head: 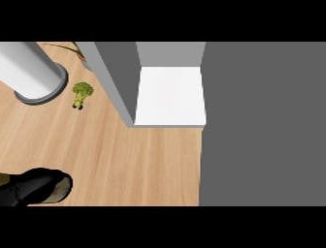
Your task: Pick up the wine, place it into the cabinet and close the cabinet
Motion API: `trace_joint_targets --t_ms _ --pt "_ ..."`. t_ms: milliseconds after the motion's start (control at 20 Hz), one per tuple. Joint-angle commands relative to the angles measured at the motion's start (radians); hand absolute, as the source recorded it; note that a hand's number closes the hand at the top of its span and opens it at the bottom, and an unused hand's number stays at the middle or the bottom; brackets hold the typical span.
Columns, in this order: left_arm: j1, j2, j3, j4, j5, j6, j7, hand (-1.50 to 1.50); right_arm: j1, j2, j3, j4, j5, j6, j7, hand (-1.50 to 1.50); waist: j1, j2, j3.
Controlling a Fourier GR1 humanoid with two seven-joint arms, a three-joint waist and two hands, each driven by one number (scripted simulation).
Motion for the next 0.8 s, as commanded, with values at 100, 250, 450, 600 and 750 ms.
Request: trace_joint_targets --t_ms 100,250,450,600,750 --pt "0.126 0.015 -0.006 -0.162 -0.116 0.020 0.012 -1.50 0.039 -0.020 -0.061 -0.206 -0.126 -0.031 0.109 -1.50 0.003 0.005 -0.001" --pt "0.154 0.029 0.058 -0.087 -0.010 0.005 -0.078 -1.50 0.060 0.007 -0.011 -0.231 -0.092 -0.032 0.101 -1.50 -0.006 0.008 -0.002" --pt "0.244 0.010 0.047 -0.059 0.046 -0.001 -0.185 -1.50 0.082 -0.024 -0.079 -0.234 -0.171 0.007 0.100 -1.50 -0.010 0.008 -0.003" --pt "0.312 -0.006 0.085 -0.042 0.107 -0.013 -0.257 -1.50 0.112 0.005 -0.043 -0.218 -0.130 0.025 0.051 -1.50 -0.008 0.008 -0.003" --pt "0.392 -0.056 0.074 0.051 0.173 -0.034 -0.426 -1.50 0.139 0.023 -0.038 -0.181 -0.126 0.044 0.012 -1.50 -0.009 0.009 -0.004"
